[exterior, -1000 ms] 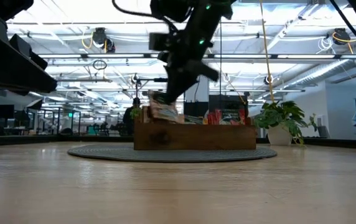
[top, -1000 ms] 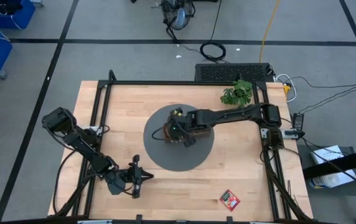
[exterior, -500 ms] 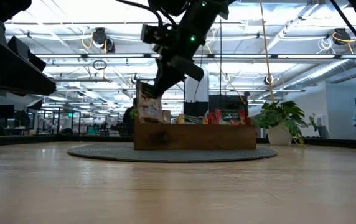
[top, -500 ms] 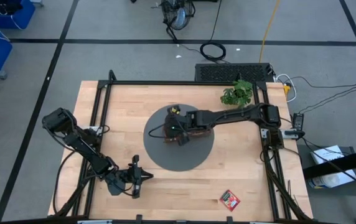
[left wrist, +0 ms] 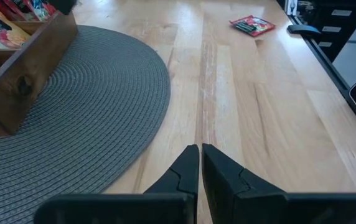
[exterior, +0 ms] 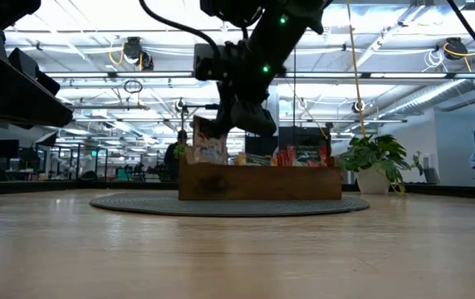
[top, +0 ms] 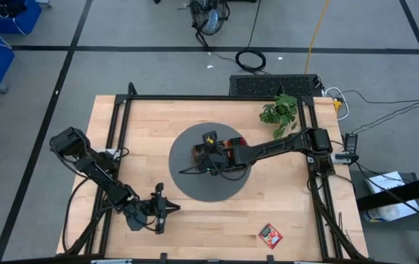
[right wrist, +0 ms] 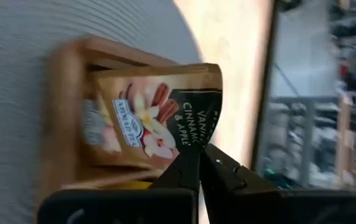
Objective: Pick & Place Tea
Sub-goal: Put the light brown tea sachet into the left section of the wooden organizer
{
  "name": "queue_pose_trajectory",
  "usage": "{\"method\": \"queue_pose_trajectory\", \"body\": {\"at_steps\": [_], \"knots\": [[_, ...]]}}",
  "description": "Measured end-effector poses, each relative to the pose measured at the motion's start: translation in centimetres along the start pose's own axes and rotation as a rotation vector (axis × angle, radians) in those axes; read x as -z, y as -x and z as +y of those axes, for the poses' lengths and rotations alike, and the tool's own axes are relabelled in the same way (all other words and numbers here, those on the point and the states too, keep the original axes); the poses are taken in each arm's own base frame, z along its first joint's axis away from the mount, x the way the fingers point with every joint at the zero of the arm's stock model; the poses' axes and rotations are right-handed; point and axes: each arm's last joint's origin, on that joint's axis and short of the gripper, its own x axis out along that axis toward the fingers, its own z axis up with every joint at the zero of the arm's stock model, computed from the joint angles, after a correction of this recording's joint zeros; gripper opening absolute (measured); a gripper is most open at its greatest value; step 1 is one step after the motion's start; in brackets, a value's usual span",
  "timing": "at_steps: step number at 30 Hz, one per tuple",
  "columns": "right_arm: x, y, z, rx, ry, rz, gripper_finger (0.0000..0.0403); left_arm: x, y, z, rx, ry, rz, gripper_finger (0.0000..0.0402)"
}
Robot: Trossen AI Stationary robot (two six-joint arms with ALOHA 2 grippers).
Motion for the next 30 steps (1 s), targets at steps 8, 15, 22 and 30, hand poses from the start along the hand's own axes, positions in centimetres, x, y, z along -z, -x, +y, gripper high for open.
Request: {"method": "queue_pose_trajectory", "body": {"at_steps": [8,15,22,30], "knots": [[0.1,0.0,0.1,-0.018,-0.007,0.002,0.0000,-0.1,0.0,0.0,0.003,0.006,-0.005,0.0024],[0.0,0.2,0.3,-0.024,-0.112,-0.002,0.0000,-0.1,0.0,0.0,0.003,0.008,-0.006,0.0024],[-0.2,-0.8,2.9,-0.058,-0.071,0.029,0.0000,-0.1,0.0,0.0,0.003,0.009,-0.006,0.0024],[-0.1,-2.0,4.7,-0.046,0.032,0.071,0.0000,-0.2,-0.2,0.1,-0.004,-0.011,-0.008,0.0024]]}}
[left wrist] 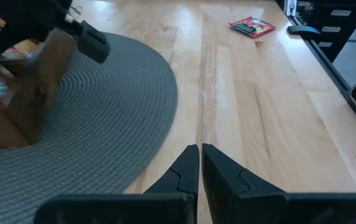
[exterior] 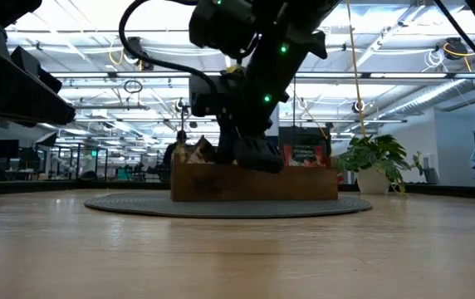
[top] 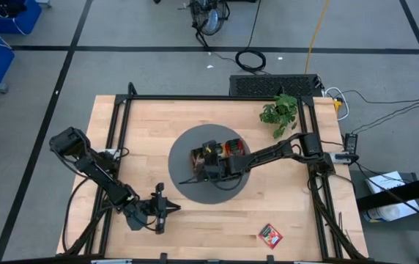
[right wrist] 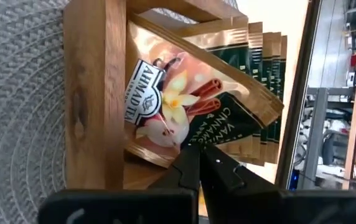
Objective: Pick & Place Tea
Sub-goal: Put the light brown tea sachet into the left section of the wooden organizer
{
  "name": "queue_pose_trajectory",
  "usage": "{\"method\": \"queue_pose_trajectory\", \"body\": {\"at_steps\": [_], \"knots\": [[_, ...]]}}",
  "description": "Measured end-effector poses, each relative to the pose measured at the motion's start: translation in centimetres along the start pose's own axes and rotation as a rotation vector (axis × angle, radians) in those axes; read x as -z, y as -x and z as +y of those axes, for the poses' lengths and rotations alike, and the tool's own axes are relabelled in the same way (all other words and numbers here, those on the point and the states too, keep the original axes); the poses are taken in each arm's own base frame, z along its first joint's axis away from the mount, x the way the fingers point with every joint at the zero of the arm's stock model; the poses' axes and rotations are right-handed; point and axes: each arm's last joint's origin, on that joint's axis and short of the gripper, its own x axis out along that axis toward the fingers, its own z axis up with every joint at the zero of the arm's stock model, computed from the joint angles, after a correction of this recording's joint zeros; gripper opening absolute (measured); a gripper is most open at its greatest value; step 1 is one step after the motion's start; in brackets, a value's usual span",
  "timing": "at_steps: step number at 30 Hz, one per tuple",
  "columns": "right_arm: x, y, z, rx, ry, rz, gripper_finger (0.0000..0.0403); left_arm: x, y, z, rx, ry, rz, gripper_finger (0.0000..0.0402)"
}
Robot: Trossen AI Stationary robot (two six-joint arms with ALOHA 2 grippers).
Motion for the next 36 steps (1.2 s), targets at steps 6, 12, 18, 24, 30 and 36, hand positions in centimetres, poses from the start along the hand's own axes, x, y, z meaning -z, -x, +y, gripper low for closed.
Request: {"method": "queue_pose_trajectory", "body": {"at_steps": [6,12,18,24,30,36], "knots": [[-0.1,1.1,-0.4,0.100,0.130,0.036,0.0000,-0.2,-0.4,0.4,-0.020,-0.031,0.000,0.0024],[-1.0,2.4,0.1,0.106,0.250,0.004,0.0000,-0.4,-0.9,0.9,-0.012,-0.044,0.018,0.0024],[-1.1,2.6,0.6,0.016,0.195,-0.040,0.0000,-0.5,-1.2,1.2,0.006,-0.047,0.036,0.0024],[-0.8,2.0,-0.2,0.020,0.139,-0.035,0.0000,-0.5,-1.2,1.2,0.007,-0.036,0.036,0.0024],[-0.5,1.1,-1.1,0.028,0.052,-0.023,0.0016,-0.5,-1.2,1.2,0.007,-0.027,0.036,0.0024],[-0.3,0.6,-1.5,-0.067,0.030,-0.059,0.0068,-0.5,-1.2,1.2,0.007,-0.027,0.036,0.0024]]}}
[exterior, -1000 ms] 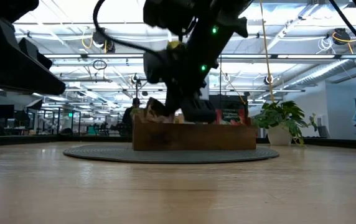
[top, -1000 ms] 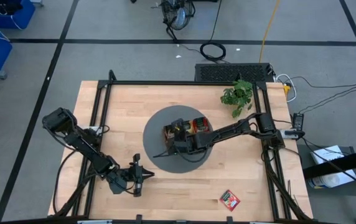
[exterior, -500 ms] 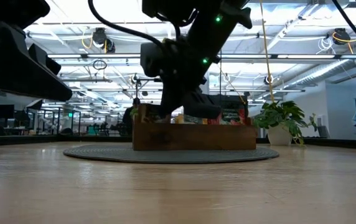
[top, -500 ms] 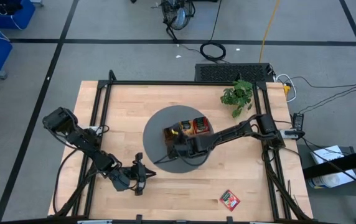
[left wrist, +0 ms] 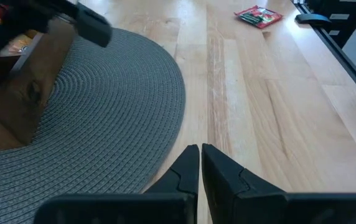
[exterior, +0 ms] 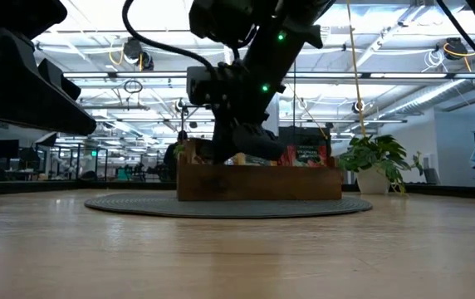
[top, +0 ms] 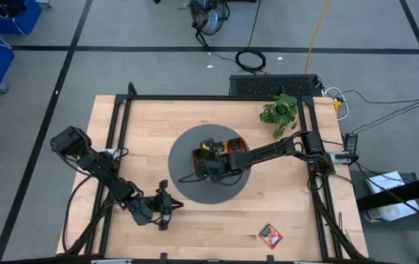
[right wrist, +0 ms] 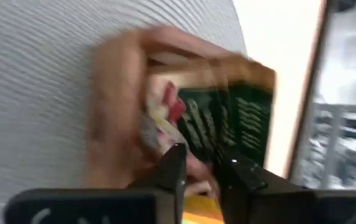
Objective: Pick & Place Tea
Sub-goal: Put the light brown tea sachet into the left section of the wooden organizer, then adjust the wooden organizer
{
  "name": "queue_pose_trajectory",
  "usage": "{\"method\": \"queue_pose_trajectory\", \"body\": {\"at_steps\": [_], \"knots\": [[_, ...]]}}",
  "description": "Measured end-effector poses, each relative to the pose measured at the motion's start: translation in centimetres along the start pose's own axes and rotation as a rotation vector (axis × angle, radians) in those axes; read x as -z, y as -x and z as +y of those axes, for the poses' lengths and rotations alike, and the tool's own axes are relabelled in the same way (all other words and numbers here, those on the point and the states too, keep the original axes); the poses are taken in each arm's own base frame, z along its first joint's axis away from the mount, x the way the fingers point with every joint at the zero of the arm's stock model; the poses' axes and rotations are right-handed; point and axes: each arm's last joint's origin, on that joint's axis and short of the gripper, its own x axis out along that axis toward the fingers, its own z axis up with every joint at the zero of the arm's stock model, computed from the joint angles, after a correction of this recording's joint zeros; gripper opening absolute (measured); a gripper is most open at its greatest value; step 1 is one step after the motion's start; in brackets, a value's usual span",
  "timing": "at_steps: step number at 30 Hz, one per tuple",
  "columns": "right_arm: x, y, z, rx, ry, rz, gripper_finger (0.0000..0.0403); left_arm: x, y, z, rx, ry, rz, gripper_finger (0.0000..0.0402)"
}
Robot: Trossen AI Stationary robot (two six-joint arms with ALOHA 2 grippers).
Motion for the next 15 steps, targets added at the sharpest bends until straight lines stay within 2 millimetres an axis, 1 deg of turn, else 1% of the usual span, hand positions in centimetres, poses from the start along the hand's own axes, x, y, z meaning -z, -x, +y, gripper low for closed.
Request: {"method": "queue_pose_trajectory", "body": {"at_steps": [3,8,11,15], "knots": [[-0.08,-0.01,0.16,-0.062,-0.032,-0.033,0.0099,0.00,0.00,0.00,0.000,-0.003,0.000,0.0024],[-0.20,0.07,0.21,-0.053,-0.038,-0.037,0.0136,0.01,0.00,0.00,0.000,-0.005,0.001,0.0024],[-0.47,0.24,0.23,-0.011,-0.034,-0.041,0.0148,0.01,0.00,0.00,0.000,-0.005,0.001,0.0024],[-0.66,0.64,0.25,0.099,0.001,-0.001,0.0152,0.01,0.00,0.00,0.000,-0.005,0.001,0.0024]]}}
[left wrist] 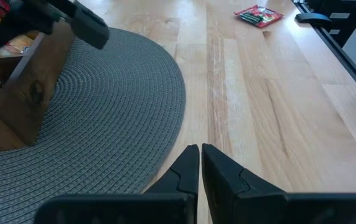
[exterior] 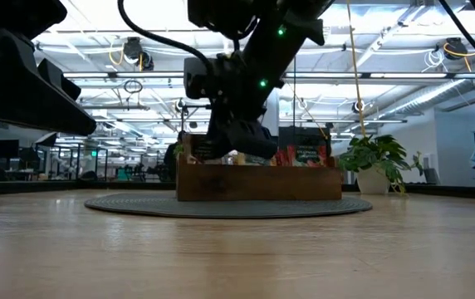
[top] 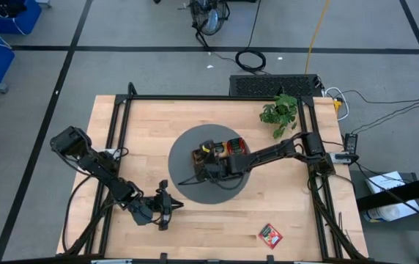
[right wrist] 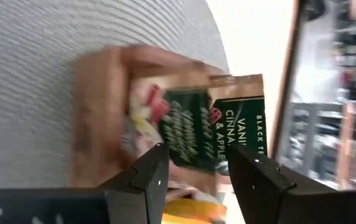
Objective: Pick & Place Tea
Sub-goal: Adjust the wooden organizer
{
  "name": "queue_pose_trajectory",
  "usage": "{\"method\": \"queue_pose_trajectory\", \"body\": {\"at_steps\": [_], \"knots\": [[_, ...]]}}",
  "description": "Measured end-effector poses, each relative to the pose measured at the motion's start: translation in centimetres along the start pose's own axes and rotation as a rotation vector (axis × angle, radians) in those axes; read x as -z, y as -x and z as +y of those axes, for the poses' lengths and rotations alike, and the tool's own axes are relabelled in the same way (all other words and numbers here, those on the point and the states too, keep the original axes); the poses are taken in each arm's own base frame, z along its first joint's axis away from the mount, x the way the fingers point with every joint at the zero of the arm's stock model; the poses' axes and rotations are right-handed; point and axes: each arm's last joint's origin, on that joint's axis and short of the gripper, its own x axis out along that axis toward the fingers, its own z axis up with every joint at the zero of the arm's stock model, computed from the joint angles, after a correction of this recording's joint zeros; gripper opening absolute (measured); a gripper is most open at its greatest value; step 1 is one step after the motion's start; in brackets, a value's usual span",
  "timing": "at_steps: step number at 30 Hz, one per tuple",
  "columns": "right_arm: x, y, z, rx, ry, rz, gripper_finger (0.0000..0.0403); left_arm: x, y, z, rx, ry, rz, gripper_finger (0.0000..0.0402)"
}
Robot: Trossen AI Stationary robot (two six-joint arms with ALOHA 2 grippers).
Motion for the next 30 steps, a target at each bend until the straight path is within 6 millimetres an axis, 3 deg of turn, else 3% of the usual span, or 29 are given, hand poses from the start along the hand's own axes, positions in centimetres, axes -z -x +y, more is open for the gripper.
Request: {"method": "queue_pose_trajectory", "body": {"at_steps": [6,9,15,21,23,27,30], "knots": [[-0.3,1.9,-0.5,0.021,0.015,-0.023,0.0153,0.0,0.0,0.0,0.000,0.002,0.000,0.0024],[-0.5,3.8,-1.4,0.025,-0.020,-0.055,0.0153,0.0,0.0,0.0,0.000,0.004,0.001,0.0024],[0.0,10.1,-4.1,-0.070,-0.165,-0.199,0.0146,0.1,0.0,0.0,0.000,-0.002,0.012,0.0024],[3.2,16.3,-6.4,-0.162,-0.377,-0.207,0.0112,0.1,0.1,0.0,-0.006,0.066,0.010,0.0024],[4.7,17.3,-5.8,-0.182,-0.437,-0.203,0.0081,0.1,0.0,0.1,-0.016,0.087,0.005,0.0024],[8.3,17.8,-2.8,-0.226,-0.476,-0.204,0.0012,-0.1,-0.3,0.6,-0.070,0.203,-0.022,0.0024],[10.9,17.1,-0.6,-0.234,-0.592,-0.236,0.0011,-0.3,-1.0,1.6,-0.133,0.321,-0.035,0.0024]]}}
